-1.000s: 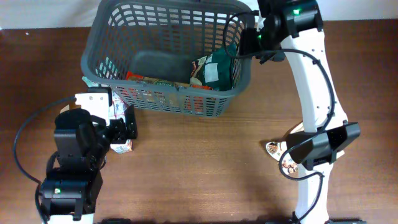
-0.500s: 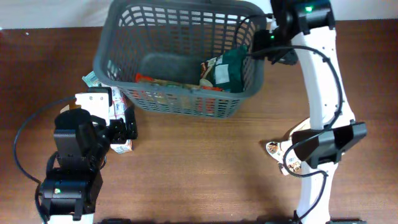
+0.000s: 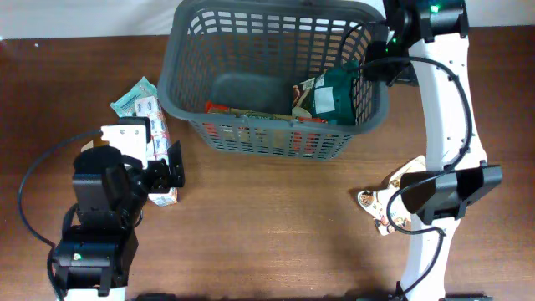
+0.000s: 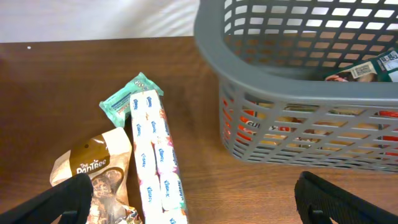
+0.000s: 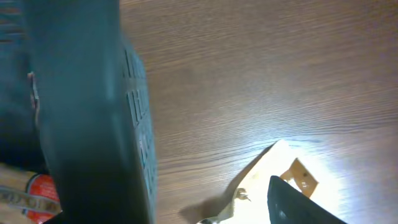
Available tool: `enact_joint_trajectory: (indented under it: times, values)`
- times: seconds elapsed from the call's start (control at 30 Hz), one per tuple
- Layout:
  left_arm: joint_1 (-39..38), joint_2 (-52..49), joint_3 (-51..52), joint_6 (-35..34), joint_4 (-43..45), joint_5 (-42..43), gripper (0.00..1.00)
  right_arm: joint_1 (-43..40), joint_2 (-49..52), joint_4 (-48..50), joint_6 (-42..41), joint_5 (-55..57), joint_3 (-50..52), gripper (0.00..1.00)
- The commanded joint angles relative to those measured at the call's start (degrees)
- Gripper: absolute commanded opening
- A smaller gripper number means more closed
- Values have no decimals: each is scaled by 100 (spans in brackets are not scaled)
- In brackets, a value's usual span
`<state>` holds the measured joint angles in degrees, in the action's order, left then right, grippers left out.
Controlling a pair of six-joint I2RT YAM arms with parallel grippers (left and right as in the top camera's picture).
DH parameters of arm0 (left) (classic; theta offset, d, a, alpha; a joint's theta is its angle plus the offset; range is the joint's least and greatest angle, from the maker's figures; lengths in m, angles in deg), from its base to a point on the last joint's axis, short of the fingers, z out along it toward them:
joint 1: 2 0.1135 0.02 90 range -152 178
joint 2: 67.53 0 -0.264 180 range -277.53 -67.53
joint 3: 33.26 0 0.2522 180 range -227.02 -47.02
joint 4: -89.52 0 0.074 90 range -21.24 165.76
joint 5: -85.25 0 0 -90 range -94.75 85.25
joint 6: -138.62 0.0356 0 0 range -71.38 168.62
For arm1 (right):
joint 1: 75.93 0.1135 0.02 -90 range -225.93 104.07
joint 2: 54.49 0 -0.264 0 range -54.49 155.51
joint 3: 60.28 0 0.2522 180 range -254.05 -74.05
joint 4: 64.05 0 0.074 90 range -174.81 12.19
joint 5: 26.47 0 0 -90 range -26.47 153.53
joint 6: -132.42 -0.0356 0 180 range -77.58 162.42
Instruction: Pack container
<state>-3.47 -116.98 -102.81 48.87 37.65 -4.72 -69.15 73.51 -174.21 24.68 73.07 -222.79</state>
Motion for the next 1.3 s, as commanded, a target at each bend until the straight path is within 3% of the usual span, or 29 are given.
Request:
enact_joint_trajectory:
  times: [0.0, 0.2, 0.43, 0.77, 1.27]
  values:
    - [26, 26, -129, 90, 17, 7, 99, -203, -17, -39, 181, 811, -9, 70]
    - [26, 26, -127, 90, 39, 22, 99, -199, -28, 142, 564, 807, -9, 71]
    - [26, 28, -127, 90, 35, 22, 99, -199, -48, 789, 1932, -380, -9, 63]
    - [26, 28, -127, 90, 35, 20, 99, -205, -48, 1250, 2938, -1215, -7, 34]
    - [26, 28, -127, 90, 37, 20, 99, -205, -46, 1440, 3637, -1235, -7, 29]
